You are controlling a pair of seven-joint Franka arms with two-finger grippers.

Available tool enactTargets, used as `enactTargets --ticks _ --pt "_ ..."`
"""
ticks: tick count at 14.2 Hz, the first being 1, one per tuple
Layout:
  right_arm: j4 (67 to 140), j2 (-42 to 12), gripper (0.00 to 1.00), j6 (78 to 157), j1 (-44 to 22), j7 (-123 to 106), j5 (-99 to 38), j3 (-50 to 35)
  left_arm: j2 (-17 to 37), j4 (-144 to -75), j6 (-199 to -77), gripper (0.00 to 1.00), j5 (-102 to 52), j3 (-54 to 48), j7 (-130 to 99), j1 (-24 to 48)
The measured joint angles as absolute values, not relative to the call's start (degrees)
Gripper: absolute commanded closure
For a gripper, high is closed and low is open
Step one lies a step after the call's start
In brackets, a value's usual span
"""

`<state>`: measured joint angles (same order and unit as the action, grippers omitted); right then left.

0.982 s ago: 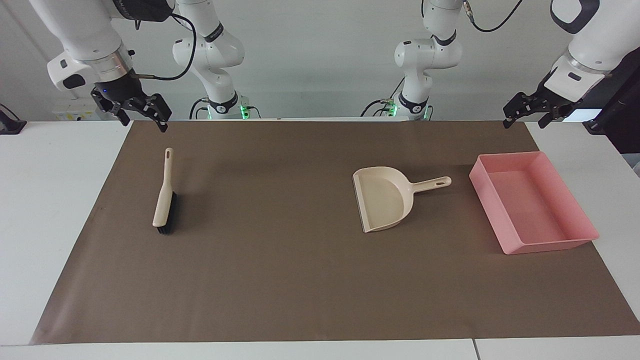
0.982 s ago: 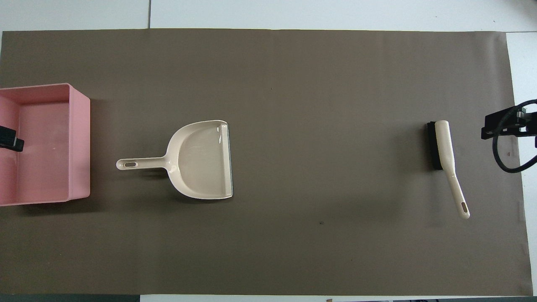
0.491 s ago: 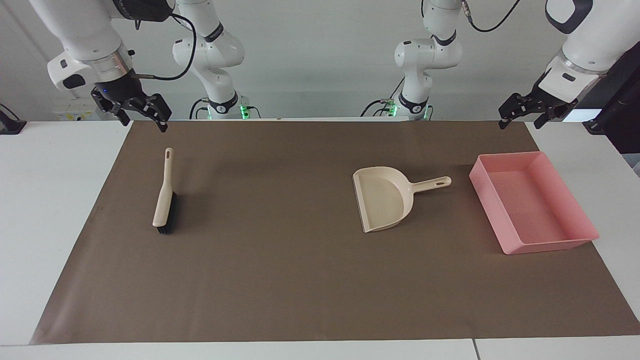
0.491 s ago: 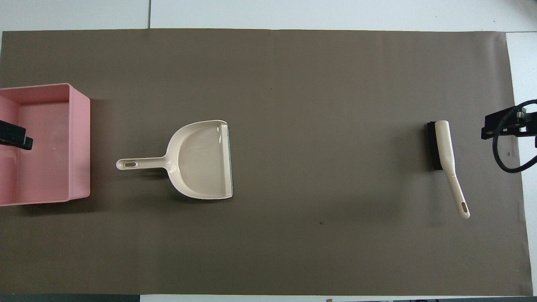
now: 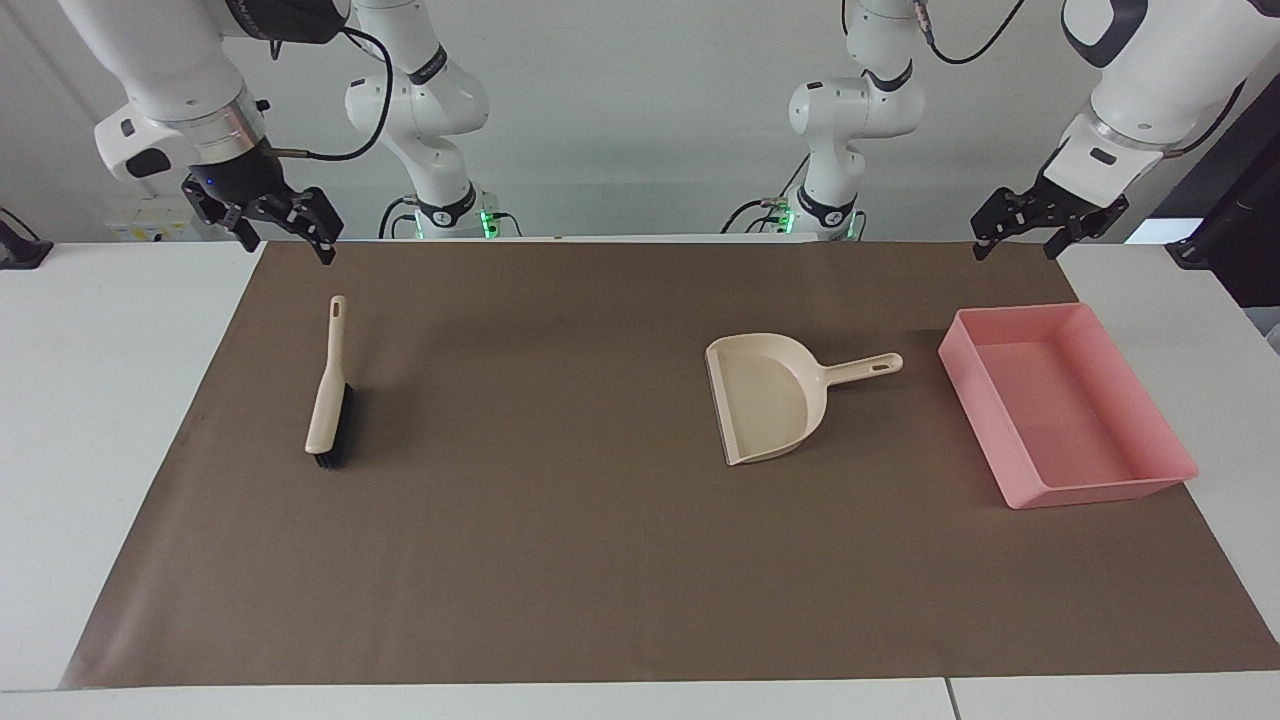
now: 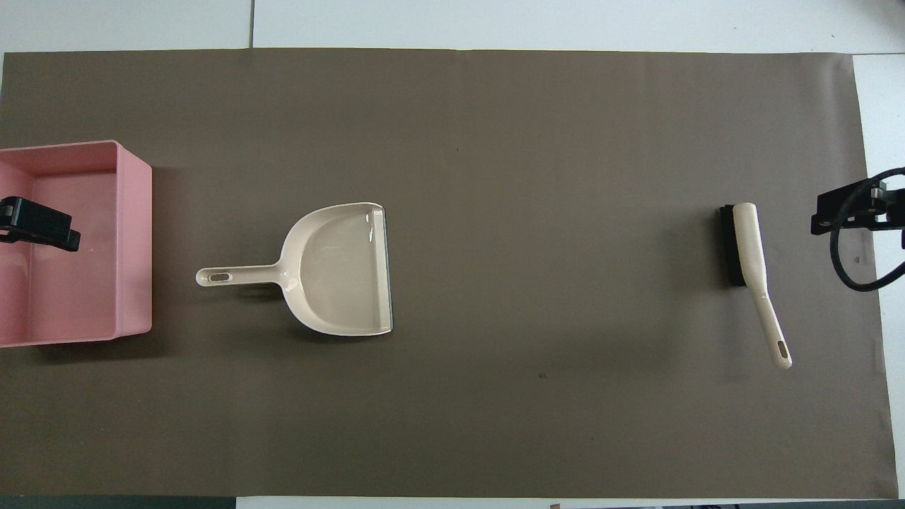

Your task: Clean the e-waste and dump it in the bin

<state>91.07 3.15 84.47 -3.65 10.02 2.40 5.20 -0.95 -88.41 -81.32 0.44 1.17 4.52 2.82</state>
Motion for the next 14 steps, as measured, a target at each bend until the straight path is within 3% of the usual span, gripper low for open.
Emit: enactTargets --ticks 14 --pt "90.99 3.15 0.0 83.83 -3.43 9.08 2.4 5.27 -2.12 -90.49 -83.38 0.02 0.41 1.59 6.32 2.73"
